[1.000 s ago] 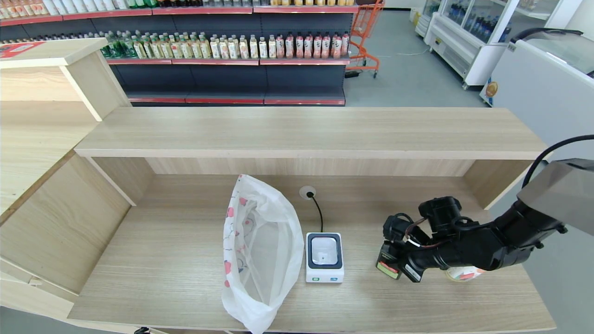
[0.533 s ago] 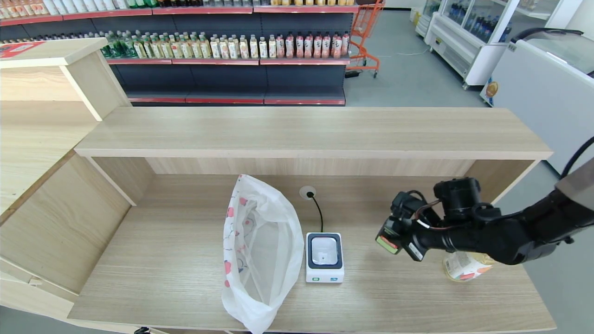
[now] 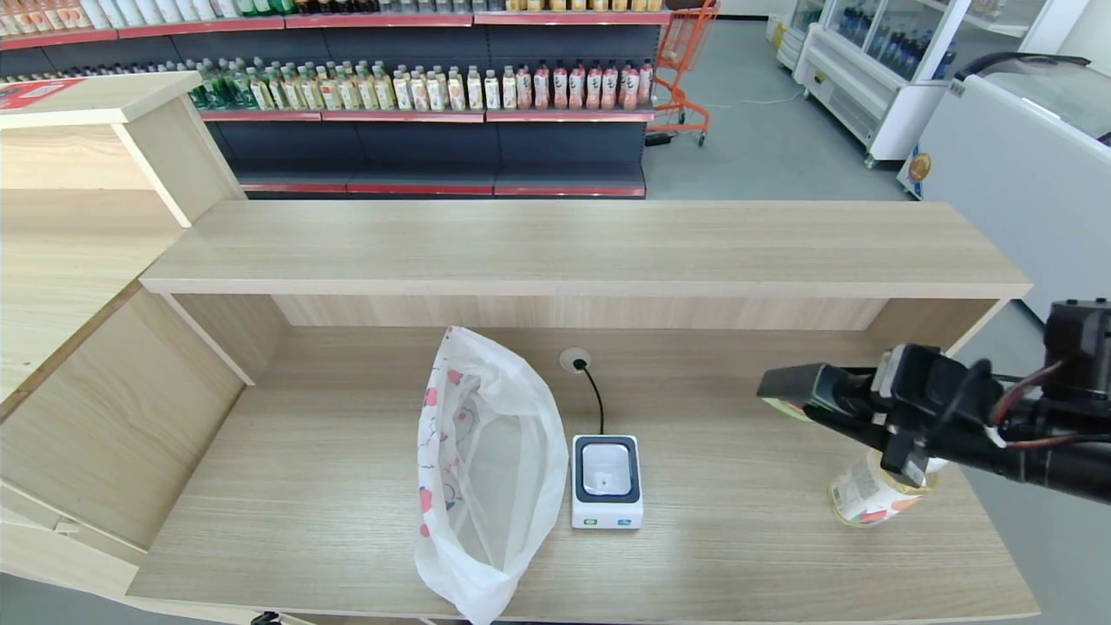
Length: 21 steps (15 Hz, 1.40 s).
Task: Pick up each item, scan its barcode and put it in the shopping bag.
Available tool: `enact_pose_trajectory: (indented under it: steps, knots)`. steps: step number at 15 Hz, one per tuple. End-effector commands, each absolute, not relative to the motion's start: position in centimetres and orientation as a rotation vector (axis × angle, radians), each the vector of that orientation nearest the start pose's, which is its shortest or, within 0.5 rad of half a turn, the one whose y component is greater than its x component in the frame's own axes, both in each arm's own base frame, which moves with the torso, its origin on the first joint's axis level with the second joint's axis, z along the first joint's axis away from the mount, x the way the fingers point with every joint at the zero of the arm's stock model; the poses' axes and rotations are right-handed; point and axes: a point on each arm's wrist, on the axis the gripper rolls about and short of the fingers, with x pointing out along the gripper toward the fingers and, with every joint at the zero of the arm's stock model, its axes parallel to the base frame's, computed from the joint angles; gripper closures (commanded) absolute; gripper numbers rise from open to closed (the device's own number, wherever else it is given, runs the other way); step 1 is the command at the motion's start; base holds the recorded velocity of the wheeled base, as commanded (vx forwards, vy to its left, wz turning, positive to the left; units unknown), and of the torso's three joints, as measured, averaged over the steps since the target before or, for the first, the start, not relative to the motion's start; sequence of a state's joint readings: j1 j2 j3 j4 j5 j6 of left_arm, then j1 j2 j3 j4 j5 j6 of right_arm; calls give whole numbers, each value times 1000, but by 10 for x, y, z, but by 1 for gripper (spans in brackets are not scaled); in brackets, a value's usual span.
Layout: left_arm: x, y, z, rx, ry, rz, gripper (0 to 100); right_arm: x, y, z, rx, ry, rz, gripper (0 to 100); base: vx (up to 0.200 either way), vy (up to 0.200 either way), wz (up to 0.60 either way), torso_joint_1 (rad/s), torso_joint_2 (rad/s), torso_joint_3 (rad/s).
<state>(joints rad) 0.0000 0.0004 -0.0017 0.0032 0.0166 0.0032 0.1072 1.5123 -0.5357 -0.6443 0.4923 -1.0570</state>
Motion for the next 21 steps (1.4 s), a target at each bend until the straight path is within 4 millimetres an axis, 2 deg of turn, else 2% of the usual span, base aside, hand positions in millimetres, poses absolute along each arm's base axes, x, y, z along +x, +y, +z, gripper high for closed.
enact_pose_trajectory:
  steps: [1,2,3,4,7,8,9,10,11,15,16,18,21]
  knots:
    - [-23,0,76,3,2,17,0,217,21,175,-1176,-237,802,100,0,0,0,0,0,0]
    - [-23,0,76,3,2,17,0,216,15,173,-1328,-323,834,100,0,0,0,0,0,0]
    - [-23,0,76,3,2,17,0,216,10,172,-1569,-503,864,100,0,0,0,0,0,0]
    - [-23,0,76,3,2,17,0,211,12,165,-1701,-673,941,100,0,0,0,0,0,0]
    - [-23,0,76,3,2,17,0,201,32,142,-1796,-865,1148,100,0,0,0,0,0,0]
    - [-23,0,76,3,2,17,0,204,48,133,-1848,-1014,1212,100,0,0,0,0,0,0]
    - [-23,0,76,3,2,17,0,208,55,133,-1867,-1080,1216,100,0,0,0,0,0,0]
    - [-23,0,76,3,2,17,0,219,75,133,-1887,-1300,1208,100,0,0,0,0,0,0]
    - [-23,0,76,3,2,17,0,225,84,134,-1873,-1407,1193,100,0,0,0,0,0,0]
    - [-23,0,76,3,2,17,0,249,94,132,-1835,-1480,1179,100,0,0,0,0,0,0]
    - [-23,0,76,3,2,17,0,255,96,126,-1792,-1494,1194,100,0,0,0,0,0,0]
    - [-23,0,76,3,2,17,0,261,104,123,-1747,-1540,1200,100,0,0,0,0,0,0]
    - [-23,0,76,3,2,17,0,268,105,123,-1693,-1578,1185,100,0,0,0,0,0,0]
